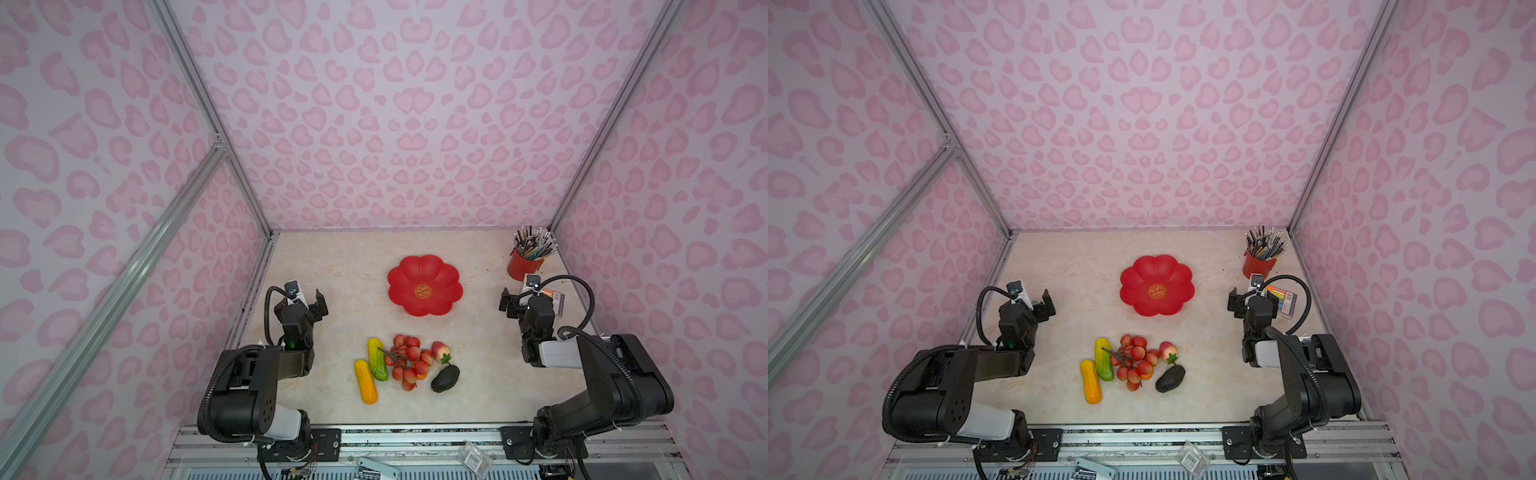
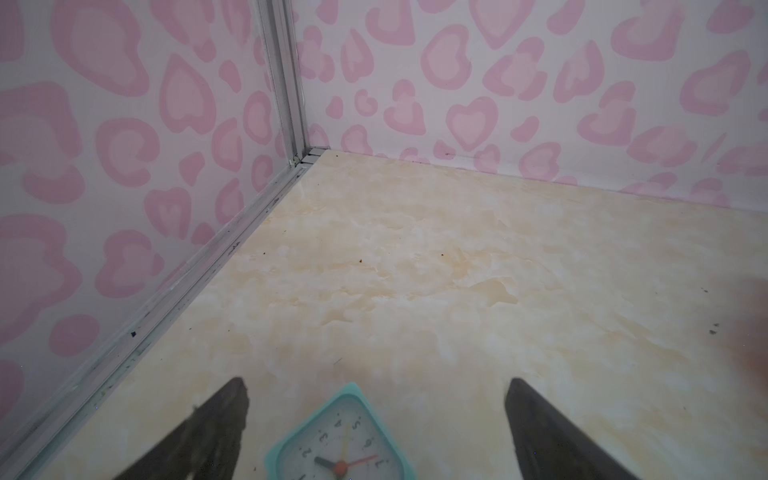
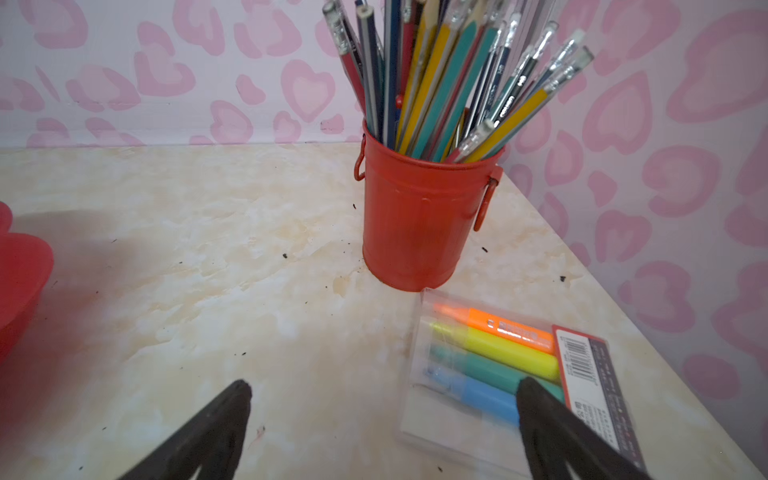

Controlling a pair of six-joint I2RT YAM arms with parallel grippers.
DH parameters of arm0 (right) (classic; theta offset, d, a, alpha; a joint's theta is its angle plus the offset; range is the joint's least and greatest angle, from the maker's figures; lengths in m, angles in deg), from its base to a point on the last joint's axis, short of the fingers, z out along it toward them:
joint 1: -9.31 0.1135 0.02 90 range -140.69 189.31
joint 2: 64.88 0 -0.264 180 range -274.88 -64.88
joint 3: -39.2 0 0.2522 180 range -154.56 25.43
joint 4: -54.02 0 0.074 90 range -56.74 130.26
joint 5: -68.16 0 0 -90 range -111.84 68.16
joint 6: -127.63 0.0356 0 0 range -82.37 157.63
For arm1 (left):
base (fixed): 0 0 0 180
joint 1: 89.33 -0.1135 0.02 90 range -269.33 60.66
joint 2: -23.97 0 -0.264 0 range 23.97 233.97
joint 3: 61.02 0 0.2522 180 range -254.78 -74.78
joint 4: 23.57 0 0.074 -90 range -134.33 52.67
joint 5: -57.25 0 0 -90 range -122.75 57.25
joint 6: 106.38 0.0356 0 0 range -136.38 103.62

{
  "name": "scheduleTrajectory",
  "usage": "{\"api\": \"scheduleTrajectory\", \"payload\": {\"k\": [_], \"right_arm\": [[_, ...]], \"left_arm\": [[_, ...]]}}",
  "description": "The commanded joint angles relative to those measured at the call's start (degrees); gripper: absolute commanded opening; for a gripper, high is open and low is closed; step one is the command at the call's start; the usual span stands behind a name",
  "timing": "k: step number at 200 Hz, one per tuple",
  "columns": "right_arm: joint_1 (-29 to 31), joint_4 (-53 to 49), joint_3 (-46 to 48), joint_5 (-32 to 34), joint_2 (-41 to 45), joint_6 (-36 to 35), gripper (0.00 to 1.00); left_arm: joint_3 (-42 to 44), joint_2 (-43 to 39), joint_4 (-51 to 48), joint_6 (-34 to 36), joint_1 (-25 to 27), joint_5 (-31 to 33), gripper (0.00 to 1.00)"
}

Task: Place and organize the fake fruits in the fruit bowl

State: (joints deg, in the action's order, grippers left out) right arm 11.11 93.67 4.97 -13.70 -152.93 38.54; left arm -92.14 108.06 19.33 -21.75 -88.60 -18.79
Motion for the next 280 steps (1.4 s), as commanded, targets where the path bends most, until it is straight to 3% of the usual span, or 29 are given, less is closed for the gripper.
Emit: {"api": "scheduleTrajectory", "payload": {"k": [1,189,201,222,241,254,258,265,280], "right_arm": [[0.00,0.34,0.11,0.65,-0.05,0.28,0.99],[0.01,0.90,0.41,0.80,0.14,0.19,0.99],[0.20,1.74,0.28,2.55,1.30,0.41,0.99],[0.37,-19.34,-6.94,6.36,9.84,2.55,0.99],[0.44,-29.70,-12.15,5.24,15.58,12.42,0.99],[0.19,-35.67,-14.31,6.54,17.49,25.51,0.99],[-0.20,-37.32,-14.85,4.26,17.65,27.08,0.99],[-1.79,-38.20,-15.44,-5.31,17.58,24.83,0.99],[-2.21,-42.30,-16.58,-17.00,18.15,24.25,0.94]], "left_arm": [[-0.56,0.20,1.26,0.48,-0.01,0.37,0.97],[-0.41,-0.22,1.38,0.48,-0.20,-0.40,0.97],[-2.50,-2.52,-3.71,1.28,-0.07,-1.58,0.97],[-8.87,-10.15,-20.41,0.27,1.42,3.40,0.97],[-11.38,-18.95,-29.59,-5.83,1.64,2.90,0.97],[-11.90,-25.46,-34.32,-11.14,1.59,0.66,0.97],[-11.84,-27.26,-35.39,-12.51,1.64,-0.26,0.97],[-11.78,-30.31,-37.51,-15.96,1.64,-0.38,0.97],[-12.81,-35.52,-48.07,-27.73,1.46,4.72,0.97]]}}
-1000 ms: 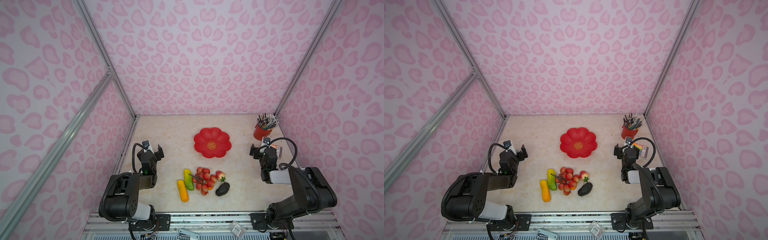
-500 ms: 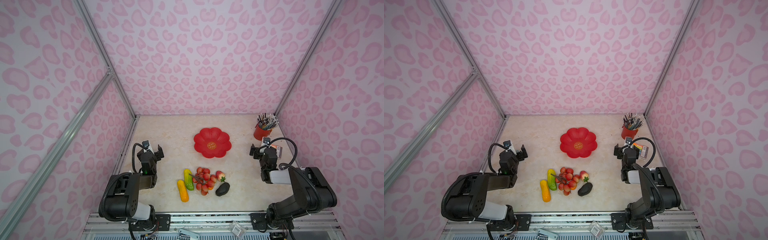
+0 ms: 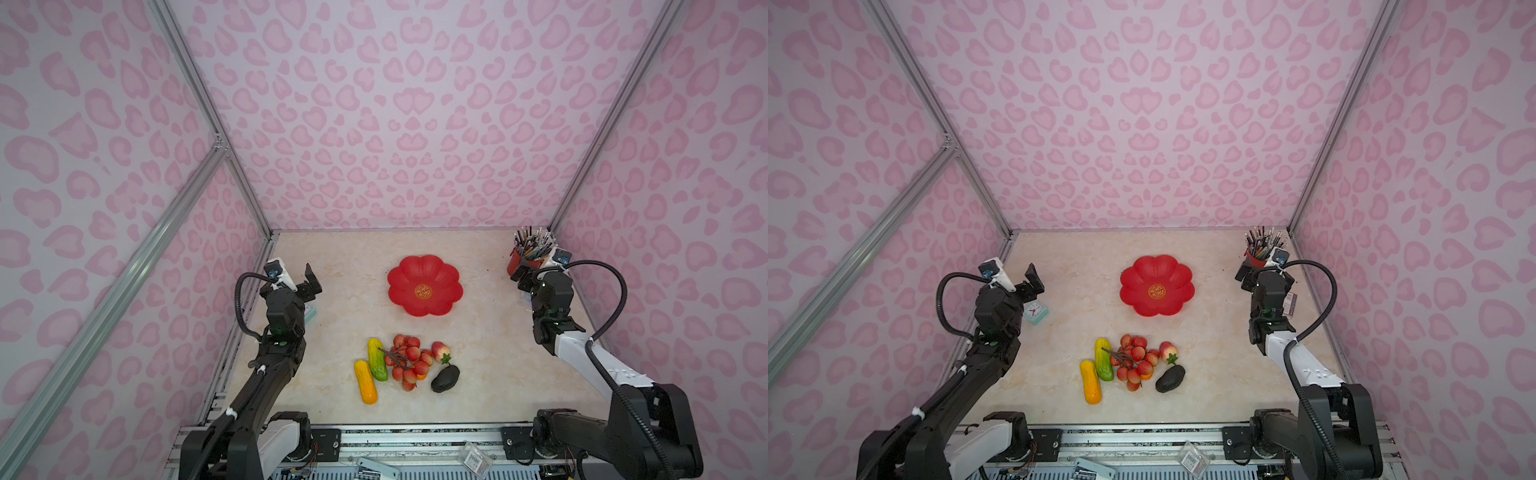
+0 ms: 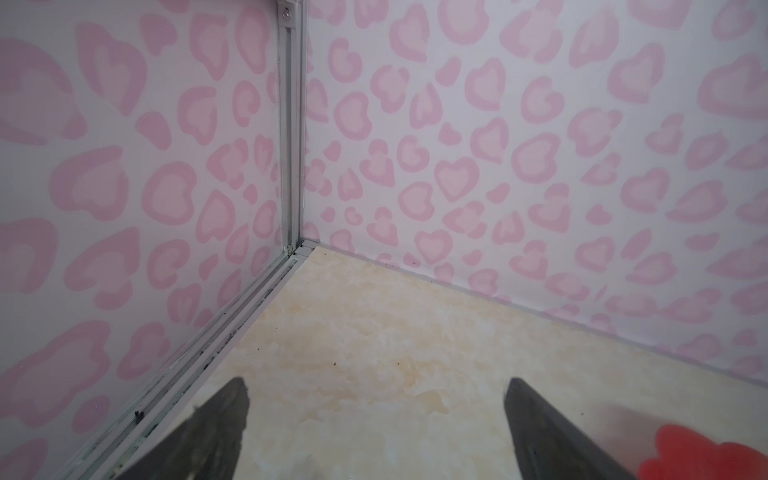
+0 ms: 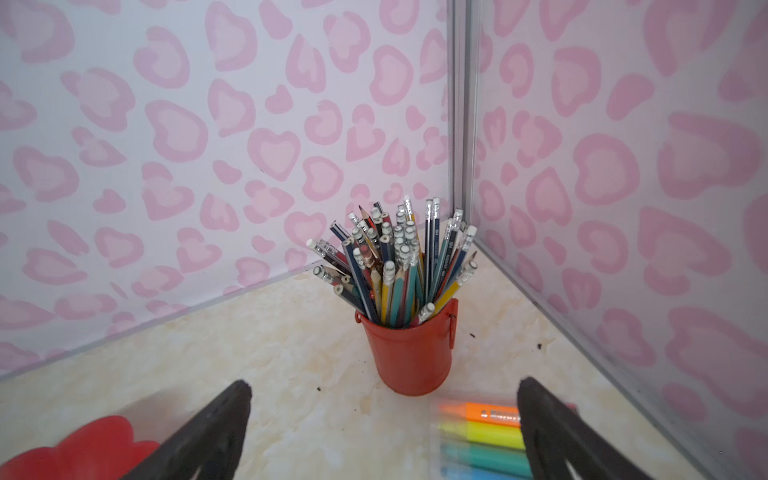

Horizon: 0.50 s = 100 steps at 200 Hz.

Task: Place and organize the fake fruits in the fruit bowl

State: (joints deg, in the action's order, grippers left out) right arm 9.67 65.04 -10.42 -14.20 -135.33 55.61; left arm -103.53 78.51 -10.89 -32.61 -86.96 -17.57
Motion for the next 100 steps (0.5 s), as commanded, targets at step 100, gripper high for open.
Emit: {"api": "scheduleTrajectory", "payload": {"k": [100], "right_arm": [[39.49,-46.53,7.29,-5.59,18.01,25.78,0.89]], "left_arm": [[3.04,-25.13,-39.26,-21.04,-0.36,-9.98,0.97]]}}
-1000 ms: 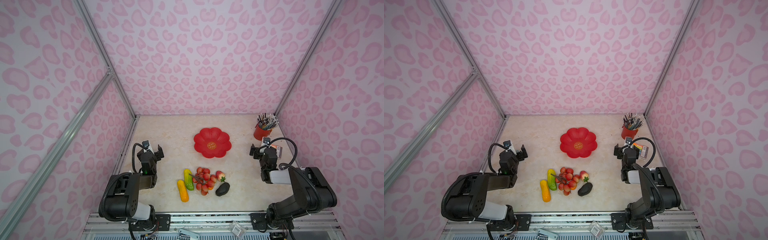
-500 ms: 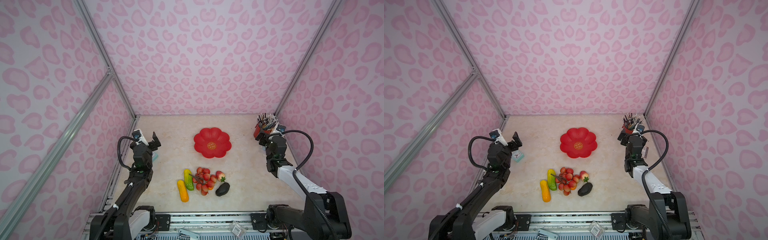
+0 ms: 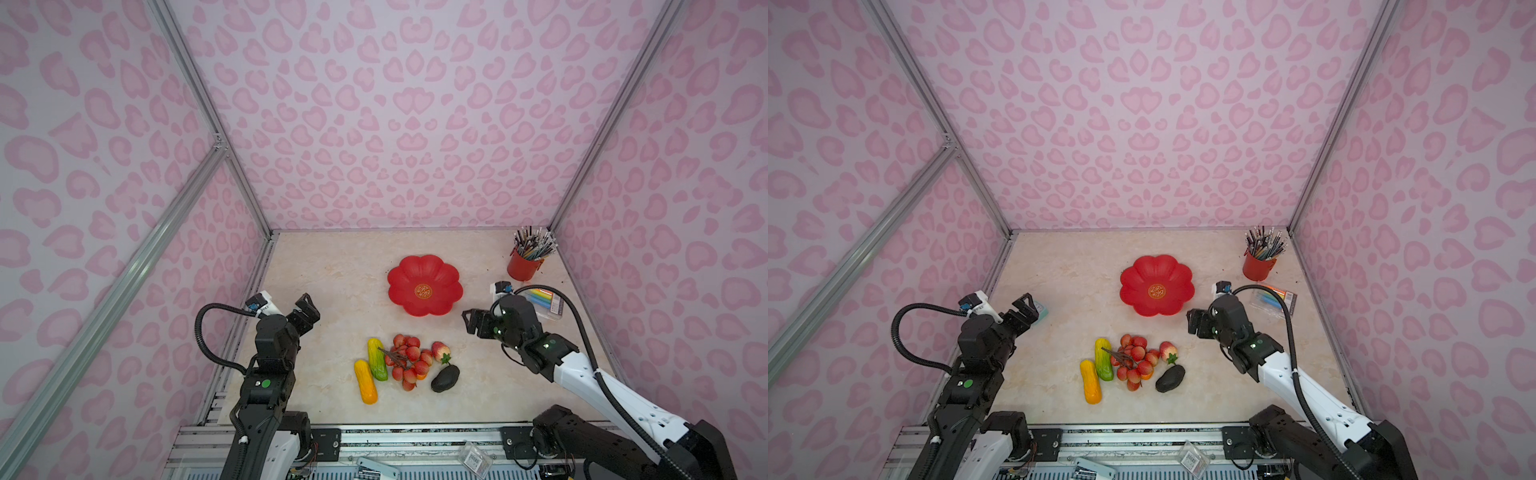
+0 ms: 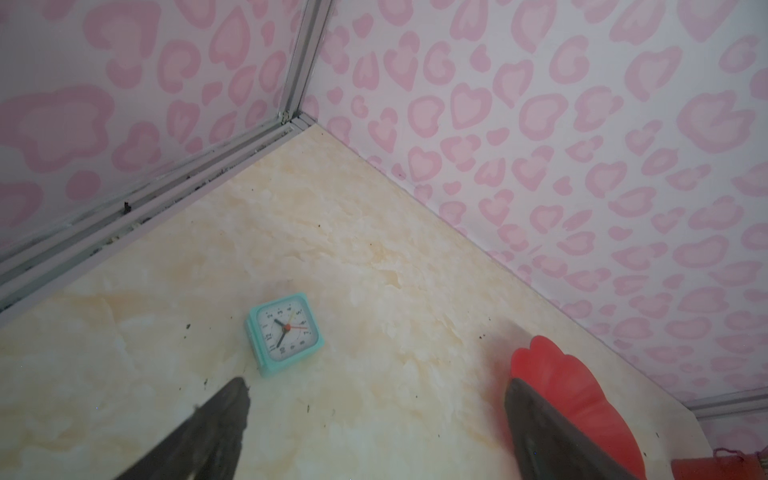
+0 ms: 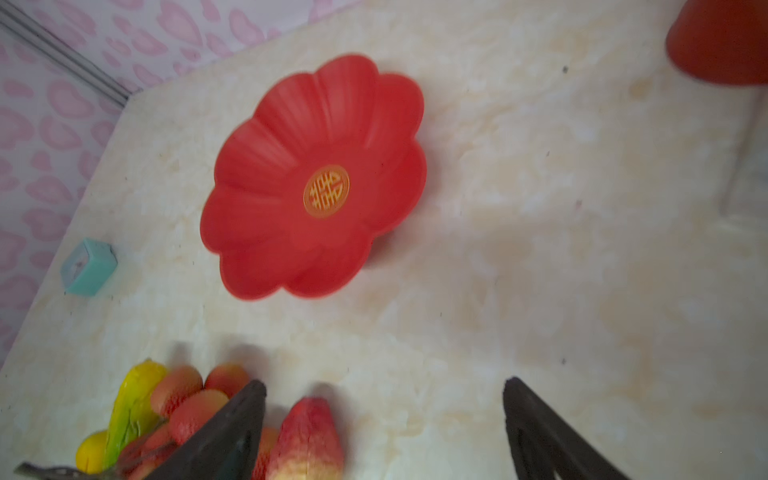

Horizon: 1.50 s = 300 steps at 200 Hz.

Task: Place and organize the fake fruits in the fruit bowl

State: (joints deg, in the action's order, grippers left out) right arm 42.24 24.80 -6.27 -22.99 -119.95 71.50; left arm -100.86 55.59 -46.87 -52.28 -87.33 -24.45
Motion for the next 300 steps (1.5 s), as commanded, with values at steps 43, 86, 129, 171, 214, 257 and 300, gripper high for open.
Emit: {"api": "scheduleTrajectory", "payload": {"k": [43,86,129,171,214,257,300], "right_arm": [[19.31,-0.17,9.19,5.36,5.03,23.25,0.88],[24.20,5.72,11.18,6.27,-0.12,29.59,0.83],[26.01,12.14,13.94,6.77,-4.95,33.46,0.77],[26.33,15.50,15.86,9.58,-7.39,35.56,0.56],[27.78,-0.88,13.31,19.13,6.77,33.53,0.33],[20.46,-10.27,6.65,26.32,23.99,19.91,0.21],[2.41,5.26,-1.79,7.57,8.19,7.04,0.22]], "left_arm": [[-0.10,-5.69,-6.86,-0.58,0.02,-3.02,0.97],[1.04,-10.00,-9.24,-1.41,0.01,-1.88,0.97],[2.13,-14.08,-11.14,-2.54,-0.03,-1.62,0.97],[3.73,-16.63,-13.27,-6.62,0.00,-3.55,0.98],[3.35,-17.81,-17.45,-6.54,0.02,-10.03,0.99],[3.56,-15.84,-21.31,-6.79,0.40,-18.75,0.93],[6.34,-16.71,-23.64,-11.04,3.34,-22.45,0.87]]}}
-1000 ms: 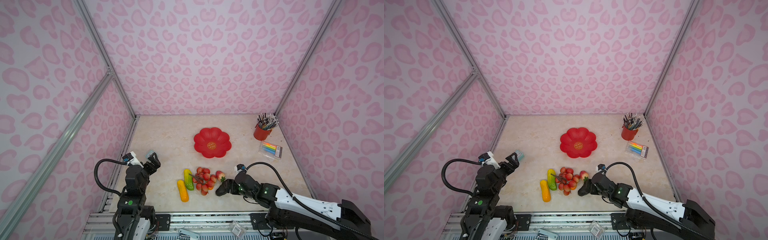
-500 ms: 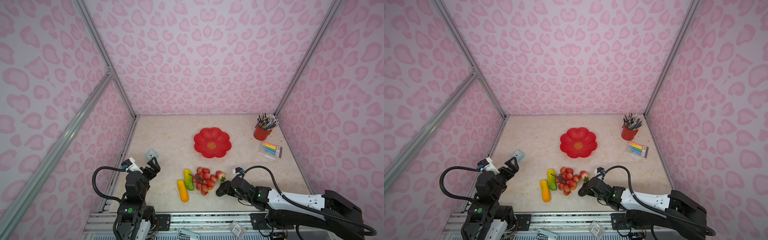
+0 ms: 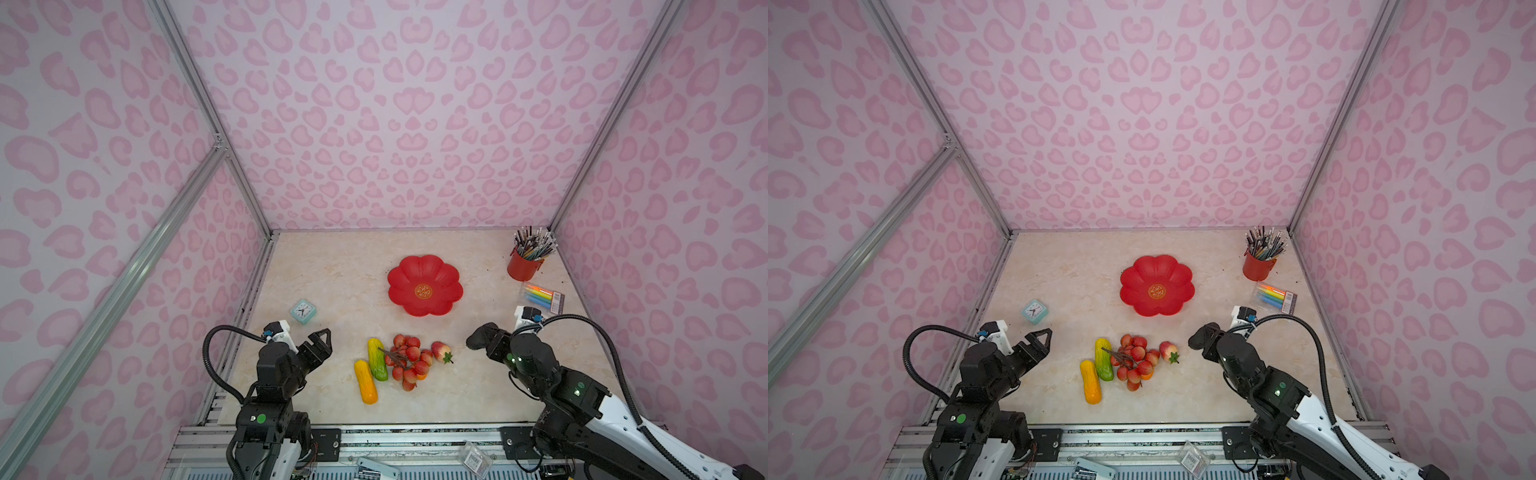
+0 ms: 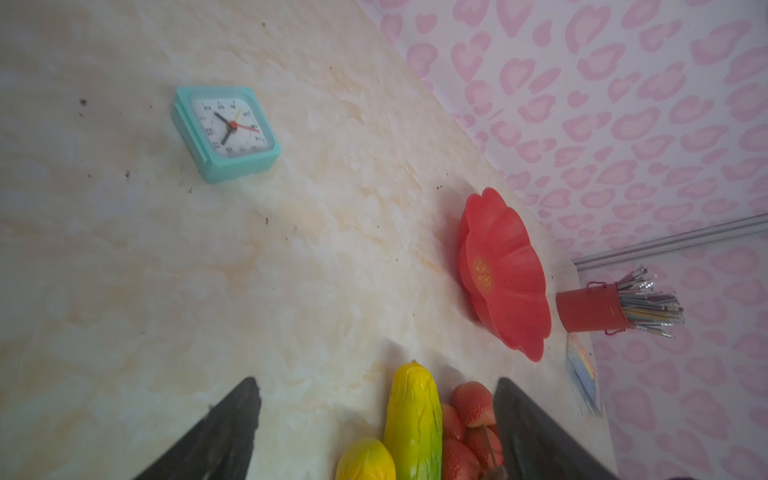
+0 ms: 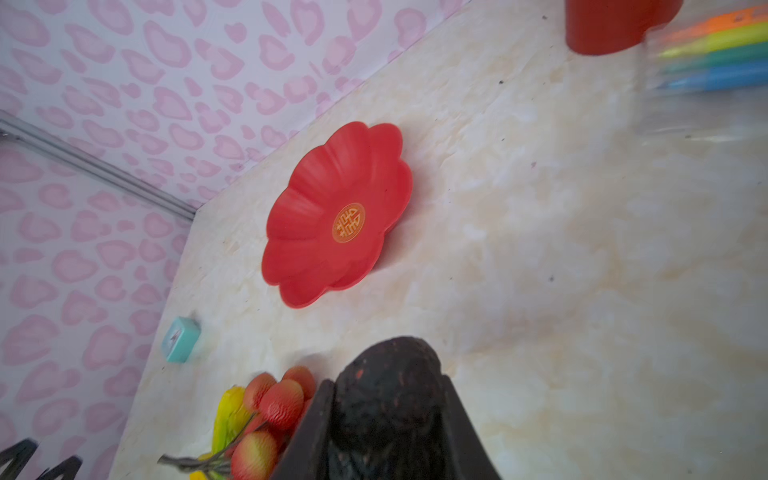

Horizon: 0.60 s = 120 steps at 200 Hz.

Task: Place and organize the fake fruits in the fruit bowl
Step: 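Grasp the dark avocado with the right gripper while the left arm moves forward, then place the avocado in the bowl with right gripper while left reaches yellow cucumber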

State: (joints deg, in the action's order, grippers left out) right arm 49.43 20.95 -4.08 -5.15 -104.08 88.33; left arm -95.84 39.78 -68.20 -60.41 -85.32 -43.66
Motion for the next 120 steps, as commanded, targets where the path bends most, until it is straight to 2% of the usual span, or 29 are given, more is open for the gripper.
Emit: {"api": "scheduleTrajectory", "payload": {"k": [1,16,35,51,79,120], "right_arm": [[-5.00,9.42,-4.33,-10.40,-8.28,-10.07,0.22],[-6.57,11.59,-11.36,-13.43,-17.93,-14.16,0.23],[-8.25,10.16,-20.98,-16.68,-29.27,-15.80,0.22],[-9.02,13.15,-26.21,-18.01,-37.69,-18.14,0.23],[-11.34,10.05,-37.59,-24.94,-52.98,-21.15,0.24],[-13.38,10.35,-46.74,-29.65,-69.42,-22.40,0.24]], "left_arm": [[1.38,-1.02,-2.33,-2.99,1.47,-3.19,0.87],[2.95,-2.73,-2.20,-4.47,2.82,-3.19,0.86],[4.30,-4.02,-2.00,-5.73,4.36,-3.15,0.86],[5.03,-4.03,-1.22,-6.29,5.57,-2.82,0.85],[4.96,-1.33,0.55,-5.48,7.94,-1.03,0.85],[4.96,4.37,2.57,-4.97,12.51,1.46,0.85]]}}
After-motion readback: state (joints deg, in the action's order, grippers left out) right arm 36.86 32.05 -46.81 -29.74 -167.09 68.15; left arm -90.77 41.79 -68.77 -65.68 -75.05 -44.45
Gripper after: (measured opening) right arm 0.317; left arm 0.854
